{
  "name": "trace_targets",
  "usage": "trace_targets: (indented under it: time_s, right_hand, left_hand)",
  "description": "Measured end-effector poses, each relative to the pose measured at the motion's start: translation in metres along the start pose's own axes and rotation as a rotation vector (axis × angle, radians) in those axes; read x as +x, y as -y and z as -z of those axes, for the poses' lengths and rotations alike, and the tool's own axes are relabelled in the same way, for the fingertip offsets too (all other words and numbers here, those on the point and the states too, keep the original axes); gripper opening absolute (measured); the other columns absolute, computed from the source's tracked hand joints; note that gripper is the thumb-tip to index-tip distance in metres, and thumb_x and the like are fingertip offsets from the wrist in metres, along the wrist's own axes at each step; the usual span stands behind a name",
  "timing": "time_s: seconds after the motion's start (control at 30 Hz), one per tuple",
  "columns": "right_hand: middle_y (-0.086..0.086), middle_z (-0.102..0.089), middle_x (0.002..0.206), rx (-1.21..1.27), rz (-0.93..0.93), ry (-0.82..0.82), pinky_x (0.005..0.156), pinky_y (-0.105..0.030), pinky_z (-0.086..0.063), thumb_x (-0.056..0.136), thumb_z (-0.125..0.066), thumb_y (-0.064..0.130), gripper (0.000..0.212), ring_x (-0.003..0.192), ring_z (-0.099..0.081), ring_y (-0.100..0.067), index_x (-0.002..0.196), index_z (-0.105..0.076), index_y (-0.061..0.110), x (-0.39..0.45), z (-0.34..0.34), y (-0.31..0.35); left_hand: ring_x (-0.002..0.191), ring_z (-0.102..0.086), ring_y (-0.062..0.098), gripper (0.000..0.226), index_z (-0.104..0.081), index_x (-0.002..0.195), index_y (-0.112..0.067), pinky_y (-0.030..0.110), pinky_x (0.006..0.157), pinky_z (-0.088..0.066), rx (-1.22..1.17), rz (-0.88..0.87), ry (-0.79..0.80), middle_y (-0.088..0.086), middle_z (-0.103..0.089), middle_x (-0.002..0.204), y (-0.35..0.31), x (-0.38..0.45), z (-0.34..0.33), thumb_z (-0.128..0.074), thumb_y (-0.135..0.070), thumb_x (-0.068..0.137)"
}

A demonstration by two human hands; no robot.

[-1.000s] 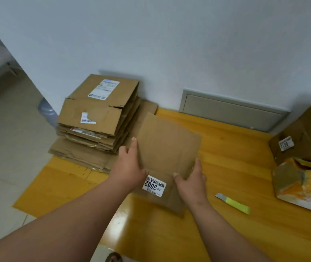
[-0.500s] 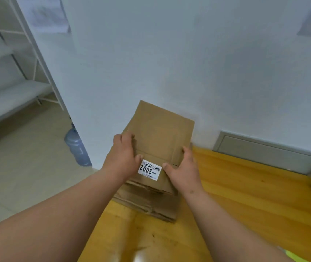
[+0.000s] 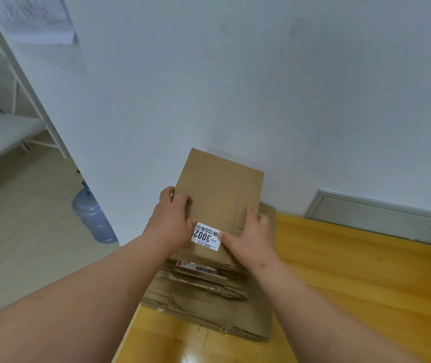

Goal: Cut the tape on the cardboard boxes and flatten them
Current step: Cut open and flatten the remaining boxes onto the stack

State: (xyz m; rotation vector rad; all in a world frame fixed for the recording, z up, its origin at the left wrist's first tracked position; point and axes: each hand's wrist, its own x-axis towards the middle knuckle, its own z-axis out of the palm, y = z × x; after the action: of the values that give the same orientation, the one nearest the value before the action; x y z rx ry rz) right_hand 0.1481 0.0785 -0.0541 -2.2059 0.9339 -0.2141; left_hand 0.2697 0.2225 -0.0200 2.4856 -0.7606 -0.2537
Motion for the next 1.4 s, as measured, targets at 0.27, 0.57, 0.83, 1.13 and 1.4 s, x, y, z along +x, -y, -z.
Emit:
trace_targets:
  time_s: [0.27, 0.57, 0.83, 1.13, 1.4]
  right_hand:
    - [-0.012, -0.024, 0.155, -0.329, -0.074, 0.013, 0.111, -0.043, -0.028, 0.075, -0.05, 0.068, 0.097, 0.137, -0.028, -0.032, 0.153, -0.017, 0.021, 0.022, -0.031, -0.018]
    - [0.0, -0.018, 0.16, -0.604, 0.141, 0.074, 0.116, -0.051, -0.006, 0.088, -0.043, 0.052, 0.062, 0.146, -0.016, -0.021, 0.146, -0.022, 0.042, 0.015, -0.059, -0.038]
    - [0.003, 0.011, 0.165, -0.674, 0.009, 0.258, 0.114, -0.059, 0.015, 0.094, -0.02, 0.061, 0.067, 0.151, 0.01, -0.02, 0.154, -0.001, 0.039, 0.011, -0.084, -0.054]
    - [-0.003, -0.034, 0.149, -0.659, -0.01, 0.1, 0.114, -0.058, 0.003, 0.095, -0.042, 0.05, 0.05, 0.141, -0.028, -0.028, 0.143, -0.039, 0.034, 0.004, -0.079, -0.025]
    - [0.006, -0.048, 0.138, -0.386, 0.03, -0.221, 0.113, -0.048, -0.005, 0.095, -0.045, 0.031, 0.036, 0.133, -0.037, -0.015, 0.131, -0.051, 0.029, -0.039, -0.018, -0.035]
  left_hand:
    - [0.126, -0.046, 0.029, 0.065, -0.042, 0.134, -0.026, 0.035, 0.101, -0.042, 0.065, 0.012, 0.193, 0.003, -0.017, 0.152, 0.024, 0.028, -0.034, -0.075, -0.041, 0.08]
    - [0.152, 0.005, 0.024, 0.081, -0.004, 0.157, -0.035, 0.046, 0.122, -0.006, 0.545, -0.28, 0.483, -0.001, 0.012, 0.165, 0.054, 0.037, -0.068, -0.05, -0.055, 0.093]
    - [0.152, 0.007, 0.028, 0.081, 0.004, 0.156, -0.036, 0.058, 0.119, 0.0, 0.754, -0.31, 0.66, 0.001, 0.014, 0.165, 0.054, 0.047, -0.088, -0.037, -0.067, 0.093]
    - [0.144, -0.026, 0.029, 0.078, -0.018, 0.155, -0.033, 0.055, 0.115, -0.016, 0.831, -0.324, 0.622, 0.003, -0.016, 0.161, 0.034, 0.048, -0.073, -0.047, -0.06, 0.088]
    - [0.125, -0.046, 0.026, 0.037, -0.048, 0.132, -0.026, 0.049, 0.108, -0.029, 0.564, -0.427, 0.324, 0.003, -0.048, 0.136, -0.03, 0.041, -0.048, -0.032, -0.034, 0.1]
